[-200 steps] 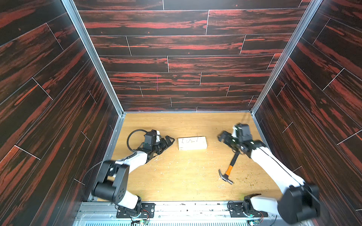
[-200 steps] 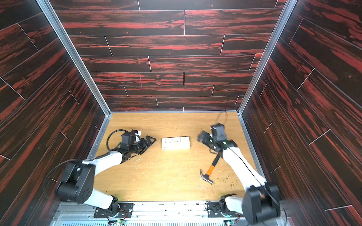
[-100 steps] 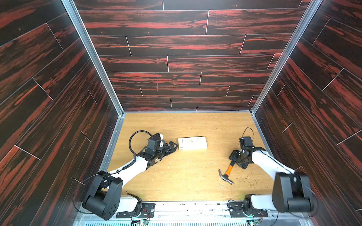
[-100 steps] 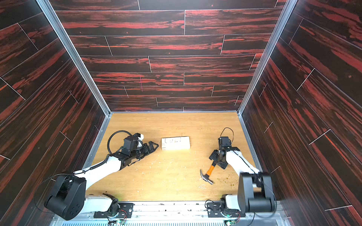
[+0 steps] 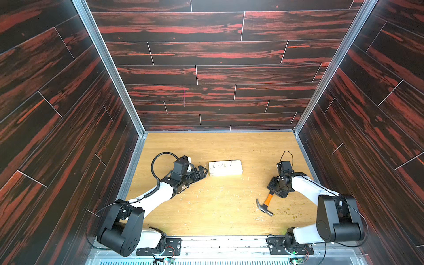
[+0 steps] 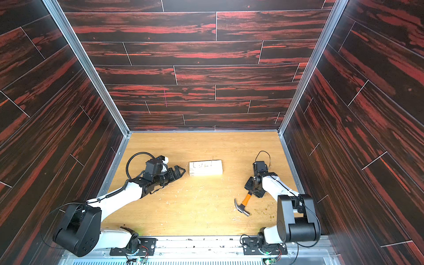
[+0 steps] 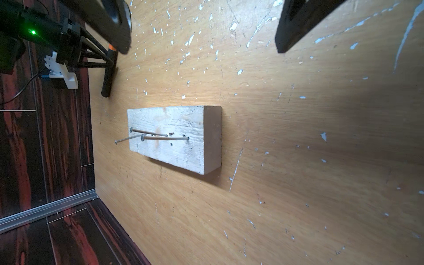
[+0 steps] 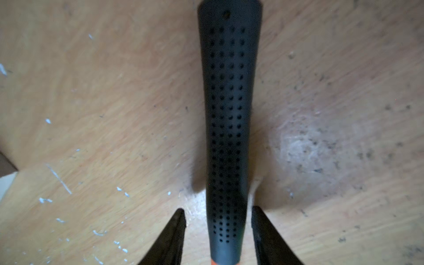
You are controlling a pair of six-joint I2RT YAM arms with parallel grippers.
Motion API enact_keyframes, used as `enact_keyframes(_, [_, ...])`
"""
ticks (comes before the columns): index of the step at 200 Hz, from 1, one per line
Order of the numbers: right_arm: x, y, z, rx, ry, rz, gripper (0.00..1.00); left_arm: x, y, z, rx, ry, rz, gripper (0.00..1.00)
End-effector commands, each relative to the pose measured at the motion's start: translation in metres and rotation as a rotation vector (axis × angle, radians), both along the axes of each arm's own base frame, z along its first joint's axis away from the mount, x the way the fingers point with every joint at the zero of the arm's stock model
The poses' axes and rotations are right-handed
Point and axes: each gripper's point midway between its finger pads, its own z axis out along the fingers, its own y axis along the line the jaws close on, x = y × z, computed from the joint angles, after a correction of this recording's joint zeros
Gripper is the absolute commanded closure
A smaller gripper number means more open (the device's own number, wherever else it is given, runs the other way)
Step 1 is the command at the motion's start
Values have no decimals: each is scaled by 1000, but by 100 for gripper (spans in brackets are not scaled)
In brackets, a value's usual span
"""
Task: Use a claw hammer to pull out a nail
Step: Pick up the hammer at the center of the board.
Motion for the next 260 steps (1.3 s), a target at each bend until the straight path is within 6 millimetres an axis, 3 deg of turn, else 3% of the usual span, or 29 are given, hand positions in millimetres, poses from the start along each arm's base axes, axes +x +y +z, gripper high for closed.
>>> enact_keyframes(1, [-5, -1, -8, -18, 29, 14, 52, 4, -3, 12, 2, -33, -14, 0])
enact_keyframes(26, [-5, 1, -12, -26, 51, 39, 55, 3, -6, 14, -6, -37, -21, 0])
enact_keyframes(63, [1, 8, -4, -23, 3, 70, 73, 1, -10, 20, -19, -57, -38, 0])
enact_keyframes(120, [32, 53, 61, 42, -344, 225, 96, -5, -32, 34, -53, -114, -122, 0])
enact_keyframes(145, [37, 76, 86, 55, -483, 325, 100, -12, -46, 42, -48, -159, -185, 0])
enact_keyframes(169, [36, 94, 97, 57, -547, 405, 100, -20, -71, 46, -39, -212, -277, 0])
enact_keyframes(210, [32, 113, 108, 112, -605, 463, 100, -37, -124, 36, 7, -282, -464, 3])
enact_keyframes(260, [26, 124, 116, 210, -608, 454, 100, -58, -187, 19, 71, -356, -650, 23])
